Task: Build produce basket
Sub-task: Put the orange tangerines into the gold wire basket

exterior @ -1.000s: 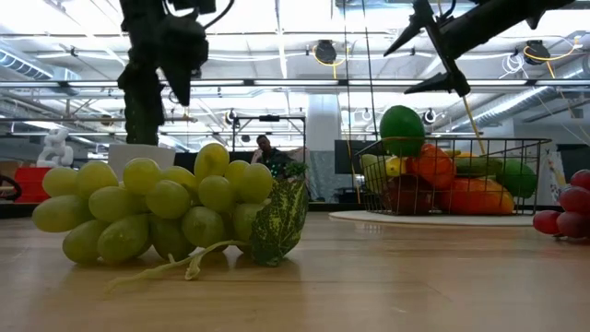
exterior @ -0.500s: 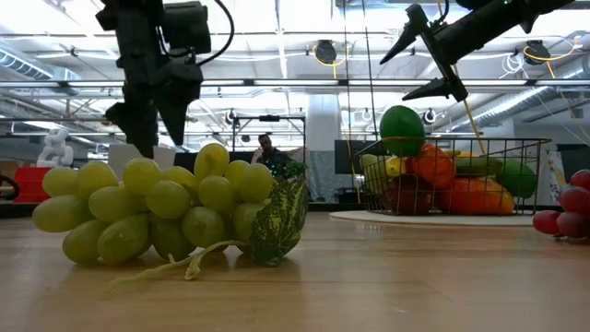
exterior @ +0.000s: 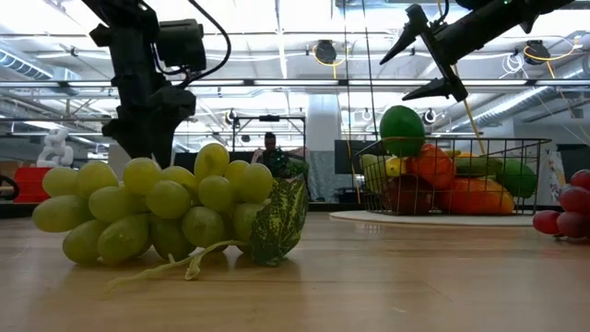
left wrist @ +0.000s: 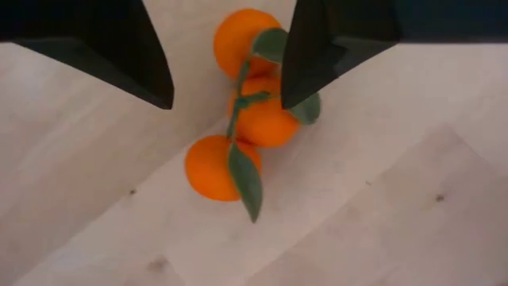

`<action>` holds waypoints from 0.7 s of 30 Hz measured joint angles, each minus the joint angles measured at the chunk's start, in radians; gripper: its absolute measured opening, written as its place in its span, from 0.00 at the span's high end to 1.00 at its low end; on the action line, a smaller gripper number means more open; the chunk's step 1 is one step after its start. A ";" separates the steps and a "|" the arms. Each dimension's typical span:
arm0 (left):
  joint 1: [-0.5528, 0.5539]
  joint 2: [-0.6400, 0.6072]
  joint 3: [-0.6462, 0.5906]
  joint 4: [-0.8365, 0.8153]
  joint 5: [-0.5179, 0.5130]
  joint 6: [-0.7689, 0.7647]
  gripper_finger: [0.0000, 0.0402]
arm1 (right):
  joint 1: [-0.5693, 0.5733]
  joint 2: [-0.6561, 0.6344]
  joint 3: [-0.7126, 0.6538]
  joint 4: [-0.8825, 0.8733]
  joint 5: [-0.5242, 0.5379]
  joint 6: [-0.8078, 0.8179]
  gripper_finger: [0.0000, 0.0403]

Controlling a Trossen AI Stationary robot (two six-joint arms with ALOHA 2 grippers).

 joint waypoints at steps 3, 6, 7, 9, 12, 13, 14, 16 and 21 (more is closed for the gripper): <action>0.000 0.000 -0.017 0.025 -0.018 0.013 0.48 | 0.000 0.000 0.000 0.000 0.000 0.005 0.05; 0.000 0.000 -0.036 0.066 -0.022 0.034 0.53 | 0.000 0.000 0.000 0.000 0.001 0.006 0.05; 0.000 0.001 -0.041 0.073 -0.022 0.041 0.55 | 0.000 0.000 0.000 0.000 0.001 0.007 0.05; 0.000 0.001 -0.051 0.090 -0.023 0.061 0.59 | 0.000 0.000 0.000 0.000 0.001 0.007 0.05; 0.000 0.001 -0.057 0.094 -0.023 0.087 0.68 | 0.000 0.000 0.000 0.000 0.001 0.013 0.05; 0.000 0.001 -0.057 0.093 -0.023 0.098 0.71 | 0.000 0.000 0.000 0.001 0.002 0.017 0.05; 0.000 0.001 -0.057 0.094 -0.022 0.100 0.75 | 0.000 0.000 0.000 0.001 0.002 0.019 0.05; 0.005 0.001 -0.057 0.093 0.002 0.080 0.84 | 0.000 0.000 0.000 0.001 0.003 0.026 0.05; 0.020 -0.011 -0.047 0.092 0.100 0.042 0.97 | 0.002 0.000 0.000 0.001 0.002 0.026 0.05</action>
